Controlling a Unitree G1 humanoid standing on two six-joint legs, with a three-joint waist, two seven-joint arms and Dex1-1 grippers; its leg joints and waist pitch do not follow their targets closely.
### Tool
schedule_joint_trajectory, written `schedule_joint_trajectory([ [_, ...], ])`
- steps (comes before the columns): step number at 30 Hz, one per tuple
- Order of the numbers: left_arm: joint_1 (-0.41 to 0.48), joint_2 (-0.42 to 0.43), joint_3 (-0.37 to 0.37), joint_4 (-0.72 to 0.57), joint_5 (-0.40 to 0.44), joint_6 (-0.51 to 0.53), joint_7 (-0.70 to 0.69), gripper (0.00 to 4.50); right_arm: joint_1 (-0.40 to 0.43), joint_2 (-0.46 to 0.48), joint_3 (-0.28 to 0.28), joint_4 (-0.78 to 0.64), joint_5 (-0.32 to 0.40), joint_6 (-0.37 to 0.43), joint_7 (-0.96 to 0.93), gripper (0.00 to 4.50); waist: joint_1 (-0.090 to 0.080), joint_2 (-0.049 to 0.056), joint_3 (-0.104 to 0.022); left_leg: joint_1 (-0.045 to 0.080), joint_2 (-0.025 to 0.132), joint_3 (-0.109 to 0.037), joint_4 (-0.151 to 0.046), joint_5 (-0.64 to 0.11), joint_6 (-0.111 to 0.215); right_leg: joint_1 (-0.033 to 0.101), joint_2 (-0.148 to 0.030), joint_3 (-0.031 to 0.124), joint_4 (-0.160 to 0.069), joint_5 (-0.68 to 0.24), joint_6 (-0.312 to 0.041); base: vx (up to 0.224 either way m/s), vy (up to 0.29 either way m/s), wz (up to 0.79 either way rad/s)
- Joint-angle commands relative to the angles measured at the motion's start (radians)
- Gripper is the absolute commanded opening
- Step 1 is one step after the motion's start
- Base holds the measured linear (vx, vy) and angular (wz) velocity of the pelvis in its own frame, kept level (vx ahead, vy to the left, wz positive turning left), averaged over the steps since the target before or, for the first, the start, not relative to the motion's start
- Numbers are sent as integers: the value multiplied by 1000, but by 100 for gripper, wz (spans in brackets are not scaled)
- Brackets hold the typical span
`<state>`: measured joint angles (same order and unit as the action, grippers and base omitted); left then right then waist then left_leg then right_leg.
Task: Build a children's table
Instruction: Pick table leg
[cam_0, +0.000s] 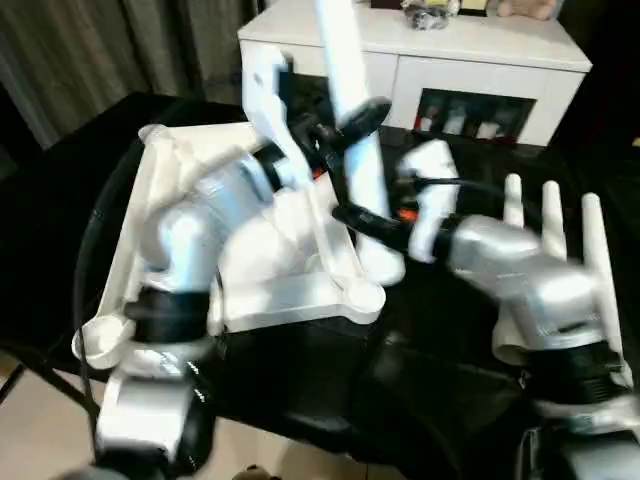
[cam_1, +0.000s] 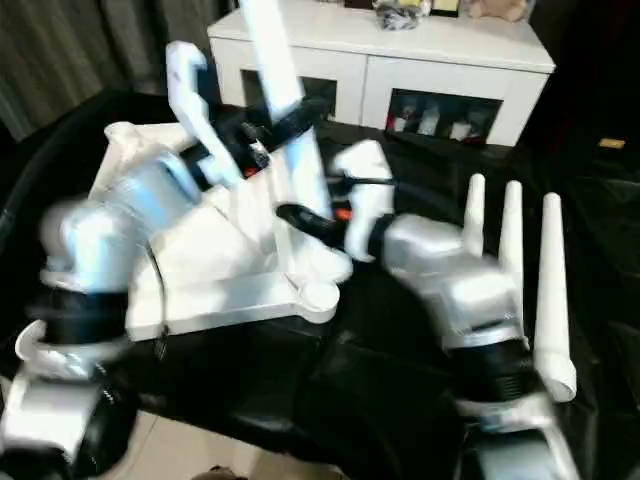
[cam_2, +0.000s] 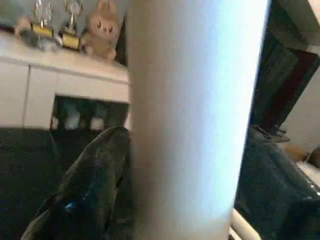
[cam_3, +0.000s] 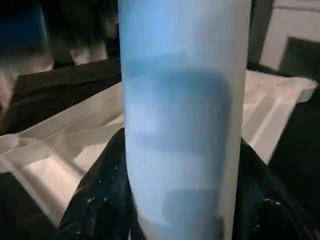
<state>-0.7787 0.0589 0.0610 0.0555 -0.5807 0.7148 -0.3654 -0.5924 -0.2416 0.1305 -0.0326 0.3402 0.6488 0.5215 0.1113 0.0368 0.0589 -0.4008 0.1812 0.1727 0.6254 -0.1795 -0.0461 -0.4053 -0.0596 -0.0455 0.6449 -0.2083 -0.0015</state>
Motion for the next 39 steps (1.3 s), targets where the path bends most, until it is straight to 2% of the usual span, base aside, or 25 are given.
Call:
schedule_joint_trajectory([
  [1, -2, -3, -5, -23, 26, -13, 32, 370, -19, 4, 11, -9, -31, -33, -30, 185, -3, -16, -77, 22, 39, -14, -70, -98, -12, 54, -73, 45, -75, -52, -199, 0, 0, 0],
  [5, 5, -13, -8, -18, 50, -17, 70, 370, -25, 27, 22, -2, -56, -52, -60, 185, -4, -15, -76, 23, 38, -15, -72, -116, -15, 54, -73, 46, -77, -75, -186, 0, 0, 0],
  [6, 6, -13, -10, -15, 58, -18, 76, 342, -26, 31, 21, 0, -58, -55, -65, 185, -4, -16, -76, 22, 38, -15, -72, -109, -15, 55, -73, 46, -76, -68, -184, 0, 0, 0],
  [9, 6, -28, 11, -3, 80, -43, 126, 335, -33, 46, 17, 15, -80, -76, -92, 185, -4, -16, -77, 21, 38, -15, -71, -103, -16, 54, -73, 46, -75, -46, -183, 0, 0, 0],
  [11, 8, -36, 24, -5, 86, -59, 152, 303, -37, 55, 14, 24, -92, -88, -109, 185, -4, -17, -77, 21, 37, -15, -71, -103, -15, 55, -73, 46, -74, -43, -186, 0, 0, 0],
  [15, 9, -40, 28, -8, 88, -61, 161, 283, -38, 60, 14, 30, -101, -96, -114, 185, -5, -17, -77, 20, 36, -15, -70, -103, -11, 55, -72, 46, -75, -45, -186, 0, 0, 0],
  [19, 10, -42, 31, -11, 82, -59, 157, 240, -42, 65, 9, 37, -110, -111, -127, 185, -6, -15, -77, 22, 37, -15, -71, -107, -13, 54, -72, 46, -75, -50, -182, 0, 0, 0],
  [21, 11, -44, 35, -22, 63, -48, 143, 230, -46, 70, -4, 43, -102, -128, -118, 241, -5, -15, -77, 22, 37, -14, -70, -114, -15, 53, -73, 46, -76, -55, -185, 0, 0, 0],
  [22, 10, -42, 34, -29, 53, -38, 133, 207, -47, 72, -17, 44, -80, -122, -103, 255, -6, -14, -76, 21, 37, -14, -71, -116, -14, 54, -73, 46, -75, -55, -186, 0, 0, 0],
  [23, 9, -39, 33, -32, 46, -32, 127, 201, -48, 74, -25, 44, -64, -115, -90, 257, -7, -15, -77, 22, 37, -14, -71, -115, -12, 53, -71, 46, -75, -48, -184, 0, 0, 0],
  [24, 9, -39, 33, -32, 46, -32, 127, 194, -48, 74, -25, 44, -64, -115, -90, 282, -7, -15, -76, 22, 37, -14, -71, -115, -11, 54, -71, 46, -74, -46, -184, 0, 0, 0],
  [25, 9, -39, 33, -32, 46, -32, 127, 194, -48, 74, -25, 44, -64, -115, -90, 282, -7, -15, -77, 22, 36, -15, -70, -112, -10, 55, -71, 45, -74, -44, -184, 0, 0, 0],
  [26, 3, -5, 10, -52, 15, 10, 59, 189, -50, 34, -57, 27, 9, -58, 4, 294, -8, -16, -76, 21, 36, -14, -71, -116, -5, 55, -71, 45, -75, -46, -186, 0, 0, 0],
  [27, 3, -5, 10, -52, 15, 10, 59, 186, -50, 34, -57, 27, 9, -58, 4, 300, -4, -14, -78, 24, 37, -15, -70, -116, 1, 56, -72, 46, -73, -47, -186, 0, 0, 0],
  [29, -1, 42, -21, -69, -17, 57, -33, 185, -58, -20, -84, 25, 62, -9, 85, 314, -2, -13, -78, 24, 37, -14, -69, -106, 4, 55, -70, 45, -71, -36, -192, 0, 0, 0],
  [31, -3, 55, -28, -73, -24, 67, -57, 185, -61, -37, -89, 24, 76, 4, 109, 338, -2, -12, -77, 22, 37, -14, -68, -94, 8, 54, -70, 45, -70, -19, -202, 0, 0, 0],
  [33, -12, 75, -32, -77, -48, 94, -98, 185, -63, -79, -101, 18, 117, 50, 168, 345, -1, -13, -78, 24, 37, -13, -66, -95, 10, 56, -70, 45, -69, -19, -210, 0, 0, 0],
  [34, -17, 85, -34, -79, -58, 101, -119, 185, -62, -99, -104, 13, 131, 63, 194, 364, 1, -13, -77, 22, 36, -13, -66, -97, 10, 57, -71, 45, -70, -26, -214, 0, 0, 0],
  [35, -28, 92, -27, -77, -74, 110, -139, 185, -59, -126, -106, 7, 148, 84, 229, 364, 1, -11, -78, 22, 37, -13, -66, -98, 8, 56, -71, 44, -70, -30, -216, 0, 0, 0],
  [36, -29, 93, -27, -77, -75, 111, -140, 185, -59, -127, -107, 7, 149, 86, 230, 384, 0, -12, -78, 23, 37, -13, -66, -99, 9, 57, -70, 44, -71, -29, -217, 0, 0, 0],
  [39, -49, 100, -2, -73, -126, 137, -179, 185, -55, -176, -106, -4, 183, 126, 288, 397, 2, -14, -78, 21, 35, -12, -65, -91, 13, 60, -71, 44, -71, -28, -222, 0, 0, 0],
])
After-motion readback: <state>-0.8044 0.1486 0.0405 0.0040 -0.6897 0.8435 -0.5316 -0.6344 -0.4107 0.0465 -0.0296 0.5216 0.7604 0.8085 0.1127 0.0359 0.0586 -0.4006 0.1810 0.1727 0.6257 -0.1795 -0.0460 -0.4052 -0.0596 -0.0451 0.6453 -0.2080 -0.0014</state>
